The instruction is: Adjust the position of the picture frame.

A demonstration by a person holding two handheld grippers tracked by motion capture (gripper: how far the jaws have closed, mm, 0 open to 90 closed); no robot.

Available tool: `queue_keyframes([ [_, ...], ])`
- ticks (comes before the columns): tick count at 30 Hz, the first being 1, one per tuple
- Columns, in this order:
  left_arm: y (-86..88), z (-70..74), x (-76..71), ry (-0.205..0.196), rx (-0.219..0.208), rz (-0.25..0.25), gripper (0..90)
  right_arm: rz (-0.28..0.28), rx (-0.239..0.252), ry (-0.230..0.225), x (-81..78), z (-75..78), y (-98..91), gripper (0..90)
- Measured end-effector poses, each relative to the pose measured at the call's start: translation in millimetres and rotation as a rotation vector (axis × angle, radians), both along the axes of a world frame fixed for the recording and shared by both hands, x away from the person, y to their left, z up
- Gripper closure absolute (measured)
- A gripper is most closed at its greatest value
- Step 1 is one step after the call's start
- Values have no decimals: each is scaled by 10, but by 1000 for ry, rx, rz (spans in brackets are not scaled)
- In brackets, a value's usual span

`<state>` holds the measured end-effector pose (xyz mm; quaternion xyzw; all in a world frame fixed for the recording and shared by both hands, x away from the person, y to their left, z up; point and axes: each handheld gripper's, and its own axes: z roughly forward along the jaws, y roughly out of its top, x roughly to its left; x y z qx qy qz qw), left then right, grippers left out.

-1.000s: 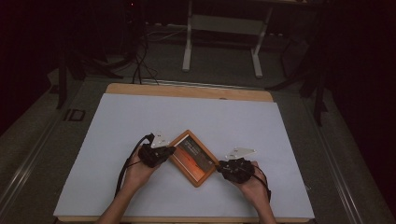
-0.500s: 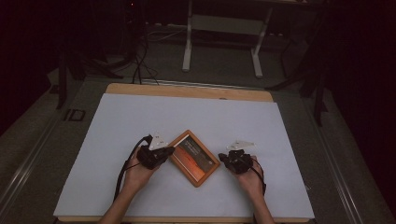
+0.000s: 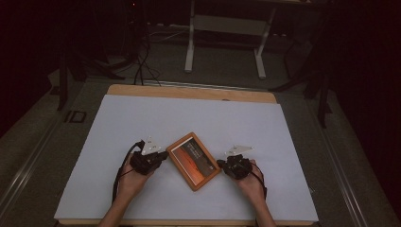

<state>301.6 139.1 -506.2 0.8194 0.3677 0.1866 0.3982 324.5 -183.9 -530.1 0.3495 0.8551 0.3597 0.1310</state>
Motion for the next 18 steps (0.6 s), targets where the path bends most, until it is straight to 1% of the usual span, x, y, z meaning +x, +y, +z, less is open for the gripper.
queue_keyframes([
  [5,31,4,42,-4,-12,22,900,28,-22,-10,-88,12,80,900],
  [12,65,-5,86,-2,-19,63,900,94,-80,-46,-237,38,211,900],
  [15,63,-19,74,4,-8,73,899,96,-101,-45,-251,25,227,900],
  [17,69,-32,67,10,-3,77,899,96,-103,-38,-251,15,226,899],
  [18,72,-34,70,11,-5,78,899,97,-105,-44,-252,9,229,900],
])
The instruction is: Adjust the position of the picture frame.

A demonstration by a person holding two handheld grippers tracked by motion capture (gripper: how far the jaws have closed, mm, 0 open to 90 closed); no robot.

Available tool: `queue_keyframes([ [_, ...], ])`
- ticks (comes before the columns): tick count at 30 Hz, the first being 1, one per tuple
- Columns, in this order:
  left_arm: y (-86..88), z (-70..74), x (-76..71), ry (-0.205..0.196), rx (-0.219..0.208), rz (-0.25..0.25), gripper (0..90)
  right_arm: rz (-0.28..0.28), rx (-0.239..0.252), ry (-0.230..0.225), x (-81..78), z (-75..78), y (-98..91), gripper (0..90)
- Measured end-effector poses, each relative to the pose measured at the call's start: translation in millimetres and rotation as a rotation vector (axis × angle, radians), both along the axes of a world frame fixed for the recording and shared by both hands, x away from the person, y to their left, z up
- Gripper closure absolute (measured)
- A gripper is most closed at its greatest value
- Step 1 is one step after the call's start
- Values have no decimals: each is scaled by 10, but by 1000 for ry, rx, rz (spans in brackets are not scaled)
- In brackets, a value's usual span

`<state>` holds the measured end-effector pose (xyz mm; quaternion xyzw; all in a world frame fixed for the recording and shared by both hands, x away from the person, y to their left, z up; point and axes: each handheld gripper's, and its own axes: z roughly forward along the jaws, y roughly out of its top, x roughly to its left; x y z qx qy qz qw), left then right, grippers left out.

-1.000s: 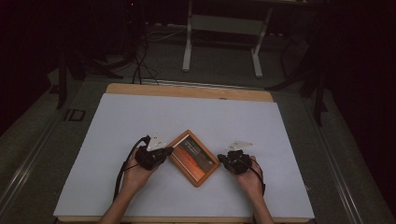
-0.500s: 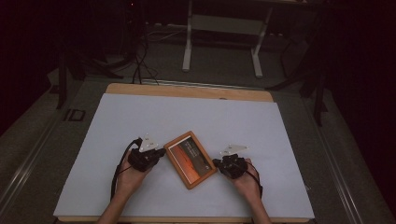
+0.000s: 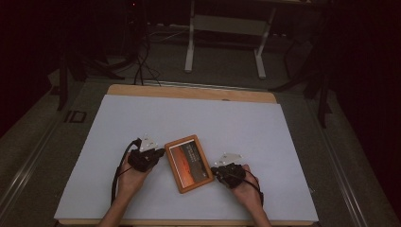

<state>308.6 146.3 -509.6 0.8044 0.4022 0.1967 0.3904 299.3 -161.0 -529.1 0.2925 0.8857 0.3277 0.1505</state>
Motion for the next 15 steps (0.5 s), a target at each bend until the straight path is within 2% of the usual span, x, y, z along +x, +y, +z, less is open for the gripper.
queue_keyframes([
  [5,-21,-43,44,25,21,34,899,-5,-1,-1,1,-1,10,899],
  [10,-25,-40,79,22,26,38,899,6,6,7,-4,0,26,900],
  [15,-47,-27,200,30,33,28,899,39,-3,9,-40,-1,83,899],
])
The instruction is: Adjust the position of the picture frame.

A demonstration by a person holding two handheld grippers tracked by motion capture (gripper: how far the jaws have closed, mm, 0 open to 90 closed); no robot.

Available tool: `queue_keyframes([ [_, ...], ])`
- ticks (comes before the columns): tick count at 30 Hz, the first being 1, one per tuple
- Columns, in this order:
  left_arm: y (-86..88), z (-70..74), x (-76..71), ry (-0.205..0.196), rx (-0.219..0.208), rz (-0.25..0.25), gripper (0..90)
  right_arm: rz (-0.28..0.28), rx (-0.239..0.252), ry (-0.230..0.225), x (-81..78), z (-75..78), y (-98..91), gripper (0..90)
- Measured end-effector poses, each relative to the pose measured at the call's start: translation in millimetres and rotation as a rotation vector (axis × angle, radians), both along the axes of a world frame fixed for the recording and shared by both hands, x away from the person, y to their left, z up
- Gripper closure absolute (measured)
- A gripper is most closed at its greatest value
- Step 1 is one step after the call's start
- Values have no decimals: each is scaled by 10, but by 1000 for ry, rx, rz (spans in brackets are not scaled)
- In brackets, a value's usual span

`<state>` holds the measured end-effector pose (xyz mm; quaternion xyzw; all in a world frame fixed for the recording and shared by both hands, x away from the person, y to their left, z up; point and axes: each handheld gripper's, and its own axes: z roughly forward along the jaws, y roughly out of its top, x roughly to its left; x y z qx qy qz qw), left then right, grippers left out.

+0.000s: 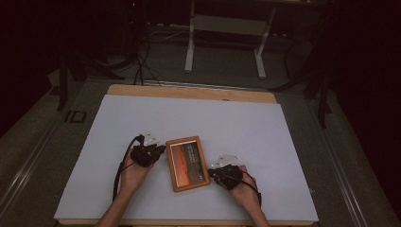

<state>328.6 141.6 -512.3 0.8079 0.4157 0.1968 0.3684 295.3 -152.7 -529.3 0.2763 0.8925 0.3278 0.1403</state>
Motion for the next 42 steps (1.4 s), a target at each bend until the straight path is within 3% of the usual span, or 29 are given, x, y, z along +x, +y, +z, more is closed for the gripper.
queue_keyframes([
  [19,-165,-9,272,25,-43,-33,899,10,-12,10,-9,9,5,899],
  [25,-153,8,223,30,-43,-42,893,6,-6,9,4,2,-5,875],
  [34,-28,45,25,-3,-109,-36,878,2,-5,6,17,2,-7,867],
  [38,37,53,-77,-29,-139,-45,834,-6,0,-1,27,7,-20,852],
  [42,100,62,-167,-54,-141,-40,754,-32,0,-26,28,16,-42,777],
])
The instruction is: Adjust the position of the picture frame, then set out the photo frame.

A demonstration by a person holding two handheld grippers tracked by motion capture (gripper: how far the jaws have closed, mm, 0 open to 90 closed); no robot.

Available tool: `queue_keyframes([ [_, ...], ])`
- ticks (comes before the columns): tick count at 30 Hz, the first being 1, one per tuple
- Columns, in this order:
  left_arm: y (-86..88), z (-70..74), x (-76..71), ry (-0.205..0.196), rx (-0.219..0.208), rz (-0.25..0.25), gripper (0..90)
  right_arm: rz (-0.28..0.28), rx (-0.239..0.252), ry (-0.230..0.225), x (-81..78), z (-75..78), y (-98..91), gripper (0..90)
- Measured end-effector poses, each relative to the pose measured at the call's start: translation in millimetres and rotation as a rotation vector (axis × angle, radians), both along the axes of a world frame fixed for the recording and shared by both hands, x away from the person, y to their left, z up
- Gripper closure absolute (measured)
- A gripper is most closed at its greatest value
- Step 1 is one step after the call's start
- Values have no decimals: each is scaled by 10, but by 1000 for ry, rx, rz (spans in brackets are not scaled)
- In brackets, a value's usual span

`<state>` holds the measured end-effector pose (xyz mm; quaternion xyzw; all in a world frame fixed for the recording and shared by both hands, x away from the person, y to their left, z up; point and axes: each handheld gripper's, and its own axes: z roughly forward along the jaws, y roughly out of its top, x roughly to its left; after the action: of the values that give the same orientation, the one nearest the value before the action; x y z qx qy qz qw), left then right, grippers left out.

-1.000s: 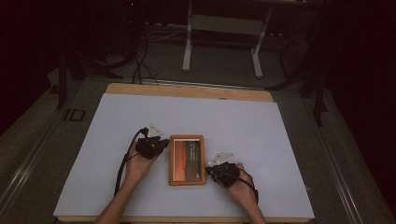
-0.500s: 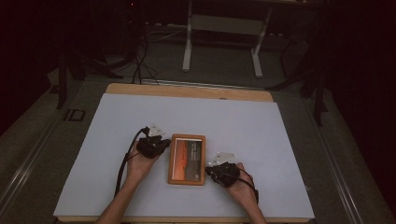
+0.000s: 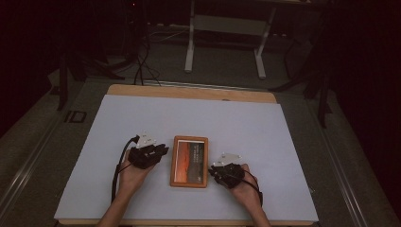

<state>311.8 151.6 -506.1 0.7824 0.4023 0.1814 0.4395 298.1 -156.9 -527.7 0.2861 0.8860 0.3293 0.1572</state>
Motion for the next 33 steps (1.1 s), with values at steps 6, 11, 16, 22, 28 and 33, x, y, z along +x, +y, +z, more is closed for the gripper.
queue_keyframes([
  [6,103,-12,-84,-7,16,26,682,-19,16,-9,32,25,-48,706],
  [11,122,2,-104,-2,-4,26,644,-26,22,-17,40,38,-73,672],
  [16,107,19,-149,0,-13,19,610,-36,43,-33,38,81,-88,654],
  [22,124,20,-187,10,-28,18,591,-48,83,-48,77,173,-121,656],
  [28,139,10,-228,18,-37,11,579,-48,132,-63,143,305,-157,747],
  [33,168,4,-281,29,-46,8,567,-23,137,-97,203,433,-101,896],
])
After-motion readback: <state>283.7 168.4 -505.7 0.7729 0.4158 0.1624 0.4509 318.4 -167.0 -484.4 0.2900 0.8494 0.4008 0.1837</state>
